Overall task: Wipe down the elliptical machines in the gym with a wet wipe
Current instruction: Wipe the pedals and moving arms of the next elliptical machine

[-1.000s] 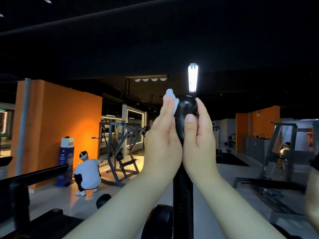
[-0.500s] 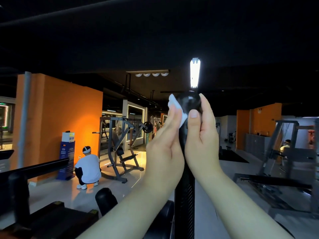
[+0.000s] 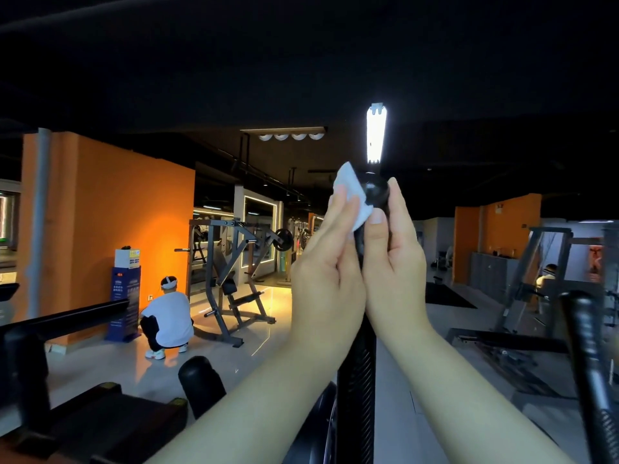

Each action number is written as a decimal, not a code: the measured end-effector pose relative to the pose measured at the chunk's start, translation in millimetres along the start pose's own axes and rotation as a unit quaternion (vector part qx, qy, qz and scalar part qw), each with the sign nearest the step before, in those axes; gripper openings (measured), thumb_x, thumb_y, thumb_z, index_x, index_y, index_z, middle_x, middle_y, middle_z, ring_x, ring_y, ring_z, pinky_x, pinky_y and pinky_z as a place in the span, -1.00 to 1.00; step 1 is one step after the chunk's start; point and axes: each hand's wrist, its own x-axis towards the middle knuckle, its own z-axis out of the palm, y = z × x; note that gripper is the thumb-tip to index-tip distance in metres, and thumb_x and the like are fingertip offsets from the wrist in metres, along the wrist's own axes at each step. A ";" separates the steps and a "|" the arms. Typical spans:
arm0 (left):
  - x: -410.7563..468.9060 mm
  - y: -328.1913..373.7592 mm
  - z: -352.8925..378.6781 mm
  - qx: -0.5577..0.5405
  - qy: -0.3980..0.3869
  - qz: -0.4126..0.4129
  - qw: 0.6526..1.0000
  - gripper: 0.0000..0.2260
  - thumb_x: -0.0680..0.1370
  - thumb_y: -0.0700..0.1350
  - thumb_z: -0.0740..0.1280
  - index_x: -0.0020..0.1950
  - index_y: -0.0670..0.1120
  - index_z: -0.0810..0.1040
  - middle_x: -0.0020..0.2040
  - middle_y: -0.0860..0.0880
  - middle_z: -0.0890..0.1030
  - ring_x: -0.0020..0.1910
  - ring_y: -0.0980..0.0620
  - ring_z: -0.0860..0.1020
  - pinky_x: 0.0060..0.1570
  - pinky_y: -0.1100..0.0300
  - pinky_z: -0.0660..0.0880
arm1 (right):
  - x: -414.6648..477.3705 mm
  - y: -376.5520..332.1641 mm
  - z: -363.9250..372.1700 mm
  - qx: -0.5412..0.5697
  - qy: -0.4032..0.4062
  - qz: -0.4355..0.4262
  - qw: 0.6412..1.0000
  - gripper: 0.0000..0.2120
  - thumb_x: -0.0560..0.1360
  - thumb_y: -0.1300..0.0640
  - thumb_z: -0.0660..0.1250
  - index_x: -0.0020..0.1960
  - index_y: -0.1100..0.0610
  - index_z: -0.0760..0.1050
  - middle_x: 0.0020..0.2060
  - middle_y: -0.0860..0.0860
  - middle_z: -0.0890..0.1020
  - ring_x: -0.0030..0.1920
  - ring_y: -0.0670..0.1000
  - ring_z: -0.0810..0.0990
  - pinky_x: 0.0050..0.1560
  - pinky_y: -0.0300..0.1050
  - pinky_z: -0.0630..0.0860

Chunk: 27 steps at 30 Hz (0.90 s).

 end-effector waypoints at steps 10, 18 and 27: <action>-9.1 -7.6 5.9 -0.018 0.021 -0.058 0.998 -0.54 0.69 -0.35 0.16 0.51 0.07 0.36 0.51 0.22 0.35 0.51 0.32 0.27 0.51 0.28 0.26 | -1.8 7.2 -1.8 -0.004 -0.026 0.005 1.000 -0.49 0.72 -0.07 0.07 0.62 -0.17 0.01 0.33 -0.19 0.39 0.37 -0.24 0.36 0.40 -0.35 0.28; 9.1 -8.5 2.4 0.025 0.018 -0.054 0.998 -0.55 0.71 -0.29 0.18 0.54 0.08 0.31 0.49 0.21 0.33 0.48 0.38 0.26 0.45 0.38 0.26 | -2.3 3.7 -1.5 0.003 -0.034 0.003 0.999 -0.49 0.73 0.01 0.08 0.63 -0.09 0.02 0.49 -0.31 0.19 0.50 -0.37 0.14 0.45 -0.46 0.14; -23.3 -9.0 -5.3 0.024 -0.026 -0.042 0.998 -0.52 0.69 -0.36 0.16 0.57 0.01 0.30 0.54 0.21 0.27 0.55 0.29 0.21 0.53 0.27 0.21 | -6.3 -4.1 3.1 -0.012 -0.019 0.019 1.000 -0.49 0.71 -0.09 0.06 0.62 -0.21 0.00 0.51 0.05 0.40 0.47 0.06 0.40 0.46 0.17 0.39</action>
